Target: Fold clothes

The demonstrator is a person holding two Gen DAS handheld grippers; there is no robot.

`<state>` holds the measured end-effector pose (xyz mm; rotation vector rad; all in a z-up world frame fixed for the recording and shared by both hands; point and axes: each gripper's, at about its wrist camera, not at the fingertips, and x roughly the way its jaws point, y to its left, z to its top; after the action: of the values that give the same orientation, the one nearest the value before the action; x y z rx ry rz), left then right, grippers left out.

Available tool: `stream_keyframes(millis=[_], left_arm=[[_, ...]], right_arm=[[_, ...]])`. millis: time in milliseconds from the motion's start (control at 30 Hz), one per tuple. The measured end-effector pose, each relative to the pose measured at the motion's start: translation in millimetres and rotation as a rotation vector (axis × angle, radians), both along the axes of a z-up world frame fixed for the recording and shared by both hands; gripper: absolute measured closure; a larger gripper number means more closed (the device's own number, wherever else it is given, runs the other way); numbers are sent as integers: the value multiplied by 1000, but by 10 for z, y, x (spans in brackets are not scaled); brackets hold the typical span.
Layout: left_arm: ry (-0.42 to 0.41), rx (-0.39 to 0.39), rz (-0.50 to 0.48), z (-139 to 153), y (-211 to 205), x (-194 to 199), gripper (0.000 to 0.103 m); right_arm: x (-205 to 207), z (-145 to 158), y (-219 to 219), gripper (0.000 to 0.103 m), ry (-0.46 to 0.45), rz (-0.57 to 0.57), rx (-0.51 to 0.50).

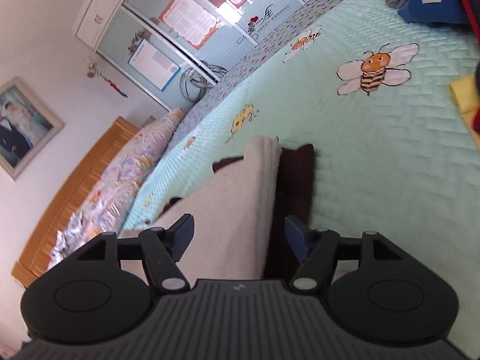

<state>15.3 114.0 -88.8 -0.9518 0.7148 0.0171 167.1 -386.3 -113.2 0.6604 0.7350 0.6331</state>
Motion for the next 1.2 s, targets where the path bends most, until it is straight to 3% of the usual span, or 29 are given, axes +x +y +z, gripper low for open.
stream_keyframes(millis=[333, 567, 933, 1200], left_arm=[[-159, -74, -51, 42, -10, -200, 2], [-179, -70, -147, 2, -103, -97, 2], [-251, -65, -256, 130, -136, -131, 2], [-194, 125, -403, 234, -444, -65, 1]], right_arm=[[-12, -232, -152, 35, 87, 93, 298], [13, -389, -296, 35, 113, 101, 450], [-6, -363, -344, 34, 88, 117, 477], [-20, -359, -346, 34, 87, 120, 453]])
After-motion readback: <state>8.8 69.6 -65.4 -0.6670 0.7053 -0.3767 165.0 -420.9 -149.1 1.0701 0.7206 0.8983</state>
